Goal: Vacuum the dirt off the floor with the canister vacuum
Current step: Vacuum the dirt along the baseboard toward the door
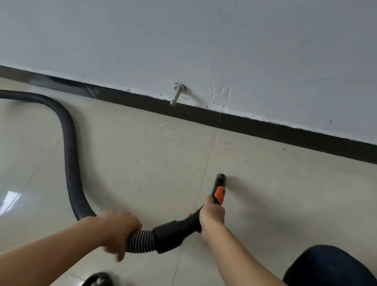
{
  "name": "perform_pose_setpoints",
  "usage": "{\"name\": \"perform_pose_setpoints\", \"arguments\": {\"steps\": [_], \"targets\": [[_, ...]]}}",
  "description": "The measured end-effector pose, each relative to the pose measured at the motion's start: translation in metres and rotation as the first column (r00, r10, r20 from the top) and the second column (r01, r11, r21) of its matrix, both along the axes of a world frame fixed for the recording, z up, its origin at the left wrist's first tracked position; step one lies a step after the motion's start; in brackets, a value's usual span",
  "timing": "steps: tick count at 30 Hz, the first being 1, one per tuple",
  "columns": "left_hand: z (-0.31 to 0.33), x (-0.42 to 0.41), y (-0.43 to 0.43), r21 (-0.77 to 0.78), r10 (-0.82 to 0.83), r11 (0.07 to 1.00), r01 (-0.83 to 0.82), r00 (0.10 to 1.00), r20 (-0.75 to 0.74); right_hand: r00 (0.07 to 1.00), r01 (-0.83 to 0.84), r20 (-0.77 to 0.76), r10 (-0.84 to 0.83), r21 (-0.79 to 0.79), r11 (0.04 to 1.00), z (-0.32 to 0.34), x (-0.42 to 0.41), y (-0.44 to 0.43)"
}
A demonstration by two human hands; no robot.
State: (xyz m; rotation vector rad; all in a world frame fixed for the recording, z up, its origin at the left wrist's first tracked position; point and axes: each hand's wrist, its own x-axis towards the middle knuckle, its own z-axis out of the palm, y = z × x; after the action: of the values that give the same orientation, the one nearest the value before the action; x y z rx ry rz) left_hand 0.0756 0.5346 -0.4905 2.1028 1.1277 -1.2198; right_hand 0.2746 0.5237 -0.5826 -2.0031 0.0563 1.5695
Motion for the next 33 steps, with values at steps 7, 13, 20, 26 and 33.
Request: {"name": "perform_pose_setpoints", "arguments": {"steps": [7,13,20,26,33], "targets": [[0.031,-0.111,-0.014,0.344,0.107,0.929,-0.138,0.988,0.107,0.981,-0.122,-0.139,0.137,0.111,0.986,0.021,-0.057,0.058],[0.008,-0.126,0.005,0.363,0.273,0.84,-0.403,0.893,0.358,0.941,-0.329,-0.03,0.338,0.165,0.93,0.021,-0.057,0.154],[-0.024,-0.143,0.03,0.256,0.174,0.938,-0.235,0.955,0.238,0.965,-0.262,0.04,0.259,0.128,0.957,-0.007,-0.072,0.132],[-0.01,-0.15,0.036,0.292,-0.082,0.956,0.019,0.975,0.206,0.994,0.057,0.095,-0.05,-0.066,0.996,0.012,-0.062,0.026],[0.041,-0.182,-0.009,0.118,0.06,0.988,-0.097,0.958,0.281,0.992,-0.122,-0.012,0.123,-0.249,0.961,0.066,-0.104,-0.005]]}}
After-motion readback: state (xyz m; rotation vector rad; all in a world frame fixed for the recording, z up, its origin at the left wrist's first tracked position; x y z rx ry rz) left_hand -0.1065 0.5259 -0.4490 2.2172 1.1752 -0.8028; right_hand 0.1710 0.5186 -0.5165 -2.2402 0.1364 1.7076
